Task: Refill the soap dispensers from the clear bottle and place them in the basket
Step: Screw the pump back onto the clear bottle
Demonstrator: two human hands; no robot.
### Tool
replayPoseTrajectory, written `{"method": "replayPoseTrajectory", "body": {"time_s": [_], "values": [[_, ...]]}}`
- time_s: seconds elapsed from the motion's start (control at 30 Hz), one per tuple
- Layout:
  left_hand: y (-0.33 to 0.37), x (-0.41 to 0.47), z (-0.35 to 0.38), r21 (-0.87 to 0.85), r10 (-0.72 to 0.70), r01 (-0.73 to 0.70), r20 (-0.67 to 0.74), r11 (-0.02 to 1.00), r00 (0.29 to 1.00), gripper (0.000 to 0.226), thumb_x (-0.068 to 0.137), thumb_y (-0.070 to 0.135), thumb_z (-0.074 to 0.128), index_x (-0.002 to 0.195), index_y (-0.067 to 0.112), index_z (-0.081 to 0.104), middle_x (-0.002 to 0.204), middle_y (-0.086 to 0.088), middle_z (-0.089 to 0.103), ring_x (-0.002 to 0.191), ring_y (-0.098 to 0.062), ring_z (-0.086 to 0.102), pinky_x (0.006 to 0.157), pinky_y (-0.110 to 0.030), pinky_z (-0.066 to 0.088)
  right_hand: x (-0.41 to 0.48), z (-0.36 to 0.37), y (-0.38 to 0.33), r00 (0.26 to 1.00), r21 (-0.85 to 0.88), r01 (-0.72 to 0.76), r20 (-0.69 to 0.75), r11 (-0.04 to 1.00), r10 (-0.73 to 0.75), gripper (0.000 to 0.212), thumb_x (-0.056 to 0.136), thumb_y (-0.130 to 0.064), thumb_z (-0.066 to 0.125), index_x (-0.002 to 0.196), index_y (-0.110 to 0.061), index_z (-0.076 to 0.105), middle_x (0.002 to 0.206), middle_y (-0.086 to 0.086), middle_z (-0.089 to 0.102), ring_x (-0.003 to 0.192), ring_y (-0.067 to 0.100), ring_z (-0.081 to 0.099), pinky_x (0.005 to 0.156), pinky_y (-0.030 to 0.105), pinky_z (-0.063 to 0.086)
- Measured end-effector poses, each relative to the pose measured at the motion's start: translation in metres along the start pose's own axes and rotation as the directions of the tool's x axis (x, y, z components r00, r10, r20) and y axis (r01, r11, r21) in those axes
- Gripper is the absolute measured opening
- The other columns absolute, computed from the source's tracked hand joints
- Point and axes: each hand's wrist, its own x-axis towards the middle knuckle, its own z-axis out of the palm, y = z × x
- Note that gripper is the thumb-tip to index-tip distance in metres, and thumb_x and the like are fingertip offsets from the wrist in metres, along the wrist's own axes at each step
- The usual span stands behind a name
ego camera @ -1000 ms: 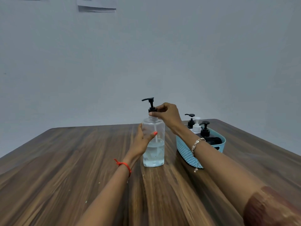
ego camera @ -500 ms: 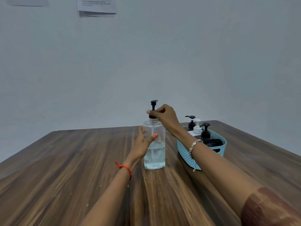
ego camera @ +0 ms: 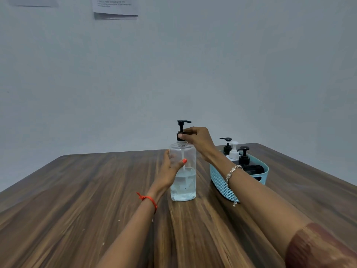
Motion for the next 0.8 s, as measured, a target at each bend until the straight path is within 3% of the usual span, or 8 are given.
{"method": "replayPoseTrajectory", "body": {"time_s": [0.13,0.27,0.37,0.47,0.53,0.63,0.7,0.8], "values": [[0.0,0.0,0.0,0.003,-0.015,0.015,0.003,1.0,1.0,0.063,0.088,0.03,0.061,0.141,0.019,0.027,0.138,-0.005,0.047,0.126,-0.021,0.047,0.105,-0.043,0.041,0.001,0.002,0.006,1.0,-0.028,0.006,-0.029,1.0,-0.007,0.03,0.067,-0.017,0.082,0.088,-0.008,0.062,0.093,0.009,0.071,0.083,0.013,0.068,0.078,0.022,0.052],[0.002,-0.001,0.001,0.008,-0.015,0.015,0.002,1.0,1.0,0.063,0.089,0.029,0.06,0.141,0.019,0.027,0.137,-0.004,0.048,0.126,-0.02,0.047,0.106,-0.043,0.041,0.003,-0.001,0.006,0.995,-0.005,0.004,0.097,1.0,-0.003,0.031,0.079,-0.008,0.071,0.108,-0.001,0.063,0.106,0.014,0.068,0.087,0.012,0.065,0.08,0.015,0.051],[0.002,-0.002,0.003,0.01,-0.039,0.039,0.01,0.999,0.999,0.073,0.089,0.032,0.059,0.146,0.017,0.017,0.146,-0.008,0.038,0.133,-0.022,0.039,0.109,-0.045,0.036,0.001,0.005,0.008,1.0,-0.002,0.017,-0.011,1.0,-0.017,0.027,0.069,-0.01,0.08,0.092,-0.005,0.066,0.093,0.01,0.072,0.074,0.005,0.066,0.068,0.011,0.051],[0.0,-0.004,0.003,0.002,-0.05,0.05,0.019,0.999,0.999,0.079,0.089,0.036,0.057,0.149,0.021,0.008,0.152,-0.006,0.028,0.138,-0.019,0.031,0.108,-0.034,0.034,-0.001,0.019,0.01,0.987,-0.115,0.022,-0.155,0.993,-0.039,0.042,0.061,-0.023,0.087,0.088,-0.008,0.058,0.079,-0.008,0.063,0.07,-0.002,0.059,0.057,0.006,0.046],[-0.003,-0.004,0.004,0.0,-0.04,0.04,0.019,0.999,0.999,0.081,0.087,0.039,0.059,0.148,0.026,0.007,0.152,-0.003,0.026,0.138,-0.017,0.029,0.106,-0.032,0.034,0.0,0.018,0.01,0.991,-0.102,0.006,-0.132,0.995,-0.019,0.042,0.067,-0.024,0.083,0.094,-0.004,0.057,0.083,-0.003,0.064,0.072,0.003,0.06,0.063,0.011,0.047],[-0.008,-0.003,0.009,0.051,-0.018,0.02,-0.022,0.999,1.0,0.089,0.078,0.042,0.068,0.146,0.03,0.011,0.149,-0.002,0.028,0.133,-0.015,0.032,0.101,-0.03,0.036,0.001,0.008,0.005,1.0,0.013,-0.023,0.011,1.0,0.023,0.018,0.081,-0.01,0.068,0.096,-0.001,0.065,0.089,0.008,0.068,0.079,0.013,0.063,0.079,0.026,0.048],[-0.01,-0.003,0.013,0.073,-0.01,0.015,-0.071,0.997,0.997,0.097,0.072,0.04,0.075,0.146,0.029,0.012,0.148,-0.002,0.03,0.134,-0.017,0.033,0.104,-0.034,0.037,0.001,0.0,0.005,0.997,0.034,-0.026,0.077,0.999,0.023,0.017,0.081,-0.004,0.065,0.096,0.001,0.068,0.096,0.017,0.069,0.083,0.016,0.064,0.086,0.025,0.049],[-0.014,-0.003,0.015,0.115,0.023,-0.009,-0.117,0.993,0.993,0.106,0.067,0.034,0.081,0.146,0.023,0.012,0.148,-0.001,0.029,0.135,-0.017,0.032,0.107,-0.036,0.035,0.002,0.001,0.006,0.999,0.041,-0.019,0.04,0.999,0.018,0.017,0.071,-0.009,0.078,0.086,-0.008,0.07,0.089,0.01,0.071,0.075,0.008,0.067,0.077,0.018,0.052]]}}
